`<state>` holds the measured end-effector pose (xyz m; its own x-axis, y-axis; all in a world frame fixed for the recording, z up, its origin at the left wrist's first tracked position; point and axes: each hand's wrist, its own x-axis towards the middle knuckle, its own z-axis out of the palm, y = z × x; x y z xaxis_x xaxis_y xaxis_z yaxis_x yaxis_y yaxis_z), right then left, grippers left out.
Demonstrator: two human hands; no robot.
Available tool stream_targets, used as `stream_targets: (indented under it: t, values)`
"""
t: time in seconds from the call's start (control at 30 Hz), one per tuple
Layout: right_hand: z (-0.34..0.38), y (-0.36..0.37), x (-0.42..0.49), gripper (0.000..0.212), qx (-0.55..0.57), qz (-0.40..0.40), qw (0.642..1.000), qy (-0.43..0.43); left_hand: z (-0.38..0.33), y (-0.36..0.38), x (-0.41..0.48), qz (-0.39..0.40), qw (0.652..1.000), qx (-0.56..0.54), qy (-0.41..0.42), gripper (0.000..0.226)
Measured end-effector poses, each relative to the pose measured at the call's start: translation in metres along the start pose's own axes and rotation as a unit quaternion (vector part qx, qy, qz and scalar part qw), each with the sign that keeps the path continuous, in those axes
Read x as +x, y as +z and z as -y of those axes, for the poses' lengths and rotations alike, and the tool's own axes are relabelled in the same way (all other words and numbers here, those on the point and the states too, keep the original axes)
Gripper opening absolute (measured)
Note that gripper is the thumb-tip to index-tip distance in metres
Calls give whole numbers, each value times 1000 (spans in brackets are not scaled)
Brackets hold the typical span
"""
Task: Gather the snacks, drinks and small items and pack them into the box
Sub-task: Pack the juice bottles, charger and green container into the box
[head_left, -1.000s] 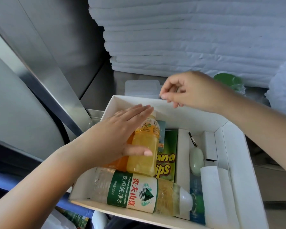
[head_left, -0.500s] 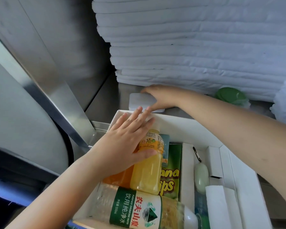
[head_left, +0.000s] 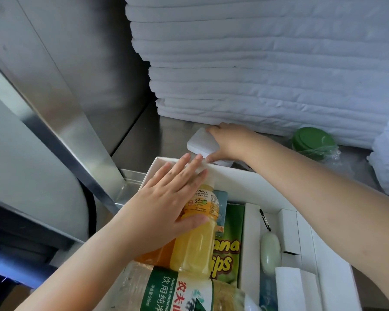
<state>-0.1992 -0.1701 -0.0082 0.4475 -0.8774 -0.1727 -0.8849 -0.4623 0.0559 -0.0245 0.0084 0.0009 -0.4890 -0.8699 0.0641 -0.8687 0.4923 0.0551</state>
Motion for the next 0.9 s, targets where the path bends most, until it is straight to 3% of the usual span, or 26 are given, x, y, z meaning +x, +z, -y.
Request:
stream_targets:
  t: [0.13,0.2,0.27,0.37,0.43,0.47,0.57,0.63,0.73,0.83,0.9]
  values:
    - [-6,-7,-5,58,60,-6,991,-121,0,0,1,1,1000,-9,-1,74]
    - [-8,-10,-9,73,56,34,986,-152,-1,0,1,0,1000,-8,-2,73]
    - [-10,-11,-9,80,58,61,987,-138,0,0,1,-1,1000,-7,-1,73]
    - [-11,-8,-9,55,142,68,984,-89,0,0,0,0,1000,-14,0,73]
    - [-10,-8,-11,81,147,38,985,-76,-1,0,0,1,1000,-13,0,73]
    - [-10,-8,-11,83,120,35,990,-71,-1,0,0,1,1000,-13,-1,73]
    - [-11,-9,-14,62,51,71,996,-13,0,0,0,3,1000,-10,-3,72]
    - [-14,-12,-18,62,-63,65,996,3,0,1,0,2,1000,-7,-3,72]
    - [-23,-8,-22,70,-200,22,978,-44,0,2,0,2,1000,-11,-4,72]
    - [-43,-3,-29,93,-193,37,972,-130,-1,2,0,2,1000,-17,-5,71]
    - [-53,-4,-36,94,-145,52,978,-141,0,2,0,3,1000,-13,-4,72]
